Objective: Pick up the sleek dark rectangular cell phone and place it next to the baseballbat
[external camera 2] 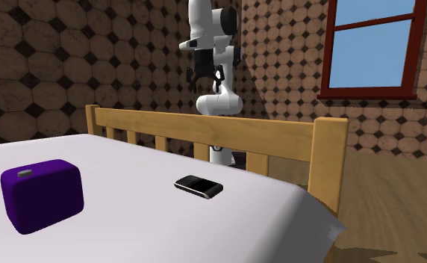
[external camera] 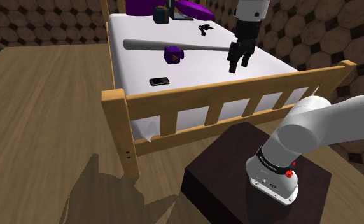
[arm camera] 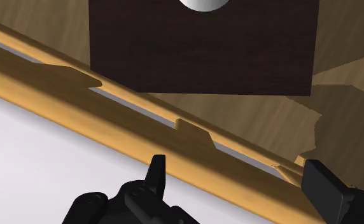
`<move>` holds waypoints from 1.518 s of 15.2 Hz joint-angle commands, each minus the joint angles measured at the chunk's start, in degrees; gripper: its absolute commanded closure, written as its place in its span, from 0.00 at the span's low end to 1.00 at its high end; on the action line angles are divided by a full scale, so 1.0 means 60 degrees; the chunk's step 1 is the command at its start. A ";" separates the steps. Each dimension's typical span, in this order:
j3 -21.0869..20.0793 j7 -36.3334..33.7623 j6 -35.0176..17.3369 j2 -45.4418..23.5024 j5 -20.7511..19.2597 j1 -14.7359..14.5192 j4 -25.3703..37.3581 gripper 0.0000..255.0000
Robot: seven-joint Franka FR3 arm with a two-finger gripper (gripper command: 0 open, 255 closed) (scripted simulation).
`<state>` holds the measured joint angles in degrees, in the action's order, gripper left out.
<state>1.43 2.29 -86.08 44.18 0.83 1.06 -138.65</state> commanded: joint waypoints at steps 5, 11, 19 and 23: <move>0.0386 0.1138 -0.1228 -0.1189 -0.0308 -0.0223 0.0121 0.00; 0.0841 0.2779 -0.2876 -0.3180 -0.0504 -0.0583 0.0725 0.00; 0.1140 0.4905 -0.4517 -0.5968 -0.0299 -0.1025 0.2215 0.00; 0.1117 0.5921 -0.5064 -0.7345 -0.0072 -0.1171 0.3209 0.00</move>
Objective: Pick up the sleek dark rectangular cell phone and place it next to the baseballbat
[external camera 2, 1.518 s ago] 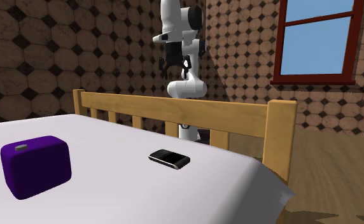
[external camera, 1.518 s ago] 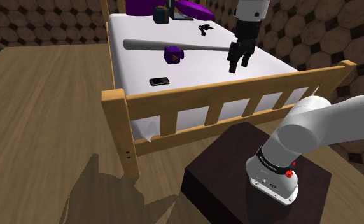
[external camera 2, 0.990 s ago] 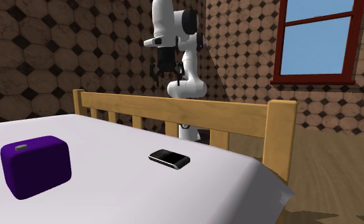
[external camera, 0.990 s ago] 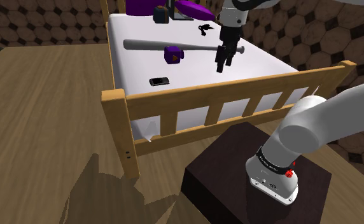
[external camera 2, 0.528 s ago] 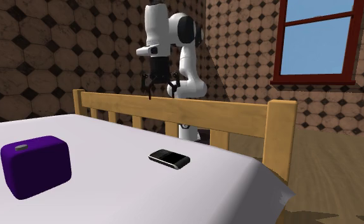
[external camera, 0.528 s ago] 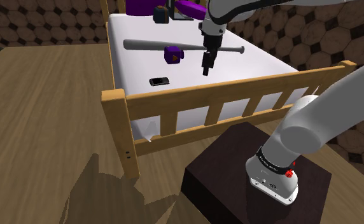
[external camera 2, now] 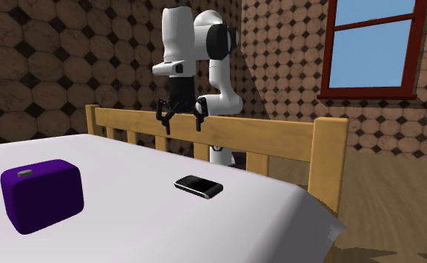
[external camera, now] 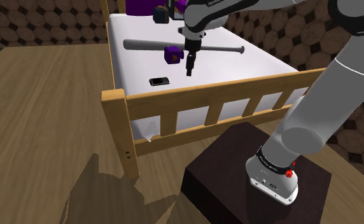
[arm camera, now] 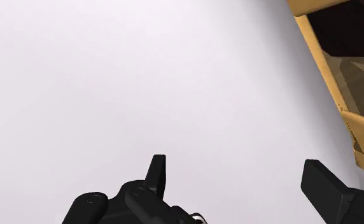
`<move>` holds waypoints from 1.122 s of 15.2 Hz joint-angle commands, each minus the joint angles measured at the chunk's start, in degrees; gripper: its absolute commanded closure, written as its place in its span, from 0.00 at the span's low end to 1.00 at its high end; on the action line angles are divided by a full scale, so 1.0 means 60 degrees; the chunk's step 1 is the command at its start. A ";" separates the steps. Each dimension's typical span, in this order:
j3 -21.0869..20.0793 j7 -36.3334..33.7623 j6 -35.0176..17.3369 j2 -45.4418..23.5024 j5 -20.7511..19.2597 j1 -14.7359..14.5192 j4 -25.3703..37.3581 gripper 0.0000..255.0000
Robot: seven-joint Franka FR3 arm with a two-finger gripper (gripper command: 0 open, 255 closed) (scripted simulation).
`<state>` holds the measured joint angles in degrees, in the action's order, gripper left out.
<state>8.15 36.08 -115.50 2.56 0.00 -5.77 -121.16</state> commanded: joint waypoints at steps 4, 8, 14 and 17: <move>-0.0144 0.1235 -0.0528 -0.1755 0.0292 -0.0115 0.1437 0.00; -0.0374 0.2085 -0.0732 -0.3071 0.0457 -0.0158 0.2723 0.00; -0.0532 0.2504 -0.1105 -0.3914 0.0526 -0.0172 0.3285 0.00; -0.0544 0.2519 -0.1426 -0.4089 0.0550 -0.0169 0.3138 0.00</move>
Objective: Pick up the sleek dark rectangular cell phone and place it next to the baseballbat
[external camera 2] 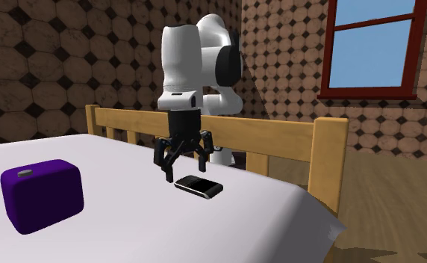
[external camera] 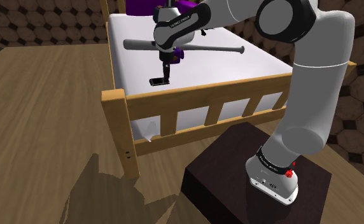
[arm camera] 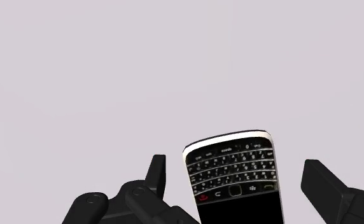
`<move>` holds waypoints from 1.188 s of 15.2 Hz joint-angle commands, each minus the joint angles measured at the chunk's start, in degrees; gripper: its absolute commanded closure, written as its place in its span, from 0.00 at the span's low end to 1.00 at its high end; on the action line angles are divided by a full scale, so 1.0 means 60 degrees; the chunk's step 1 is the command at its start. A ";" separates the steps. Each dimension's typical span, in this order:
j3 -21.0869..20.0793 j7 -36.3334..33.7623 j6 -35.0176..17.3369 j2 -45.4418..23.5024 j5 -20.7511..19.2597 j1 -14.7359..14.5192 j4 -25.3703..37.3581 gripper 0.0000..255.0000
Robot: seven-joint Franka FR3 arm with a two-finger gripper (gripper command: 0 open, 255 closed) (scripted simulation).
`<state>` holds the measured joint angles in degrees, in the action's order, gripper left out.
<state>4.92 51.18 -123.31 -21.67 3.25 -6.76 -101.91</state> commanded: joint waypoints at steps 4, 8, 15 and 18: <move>-0.0012 0.0012 -0.0292 -0.0147 0.0021 -0.0001 -0.0141 0.00; -0.0012 0.0012 -0.0292 -0.0147 0.0021 -0.0001 -0.0141 0.00; -0.0012 0.0012 -0.0291 -0.0146 0.0021 0.0000 -0.0142 1.00; -0.0012 0.0012 -0.0290 -0.0146 0.0021 0.0000 -0.0141 1.00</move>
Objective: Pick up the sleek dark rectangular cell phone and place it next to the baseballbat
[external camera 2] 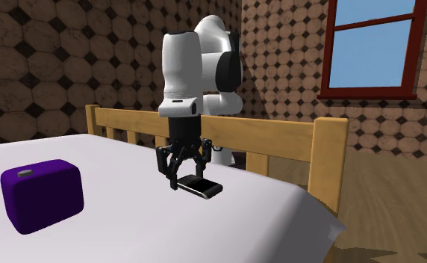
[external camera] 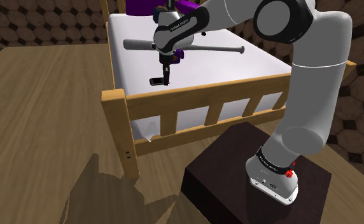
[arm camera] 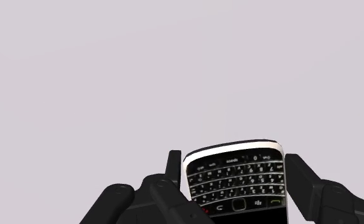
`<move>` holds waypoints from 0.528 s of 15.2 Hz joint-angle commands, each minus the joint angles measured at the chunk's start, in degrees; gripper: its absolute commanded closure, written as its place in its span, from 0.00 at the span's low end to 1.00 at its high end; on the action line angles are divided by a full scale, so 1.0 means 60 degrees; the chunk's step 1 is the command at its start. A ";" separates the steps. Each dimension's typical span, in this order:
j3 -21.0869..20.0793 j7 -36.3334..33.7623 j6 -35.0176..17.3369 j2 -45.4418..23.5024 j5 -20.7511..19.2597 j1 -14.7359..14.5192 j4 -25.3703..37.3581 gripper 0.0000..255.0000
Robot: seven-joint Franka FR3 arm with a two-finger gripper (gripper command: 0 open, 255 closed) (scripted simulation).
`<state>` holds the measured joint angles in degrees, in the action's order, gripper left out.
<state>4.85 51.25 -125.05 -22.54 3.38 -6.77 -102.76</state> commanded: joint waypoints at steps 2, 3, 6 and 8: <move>0.0004 -0.0007 0.0103 0.0062 -0.0008 -0.0003 0.0043 1.00; 0.0007 -0.0014 0.0209 0.0123 -0.0017 -0.0005 0.0088 1.00; 0.0017 -0.0033 0.0532 0.0293 -0.0040 -0.0010 0.0243 1.00; 0.0023 -0.0045 0.0750 0.0399 -0.0055 -0.0013 0.0355 1.00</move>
<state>4.97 51.01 -121.44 -20.35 3.08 -6.85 -101.32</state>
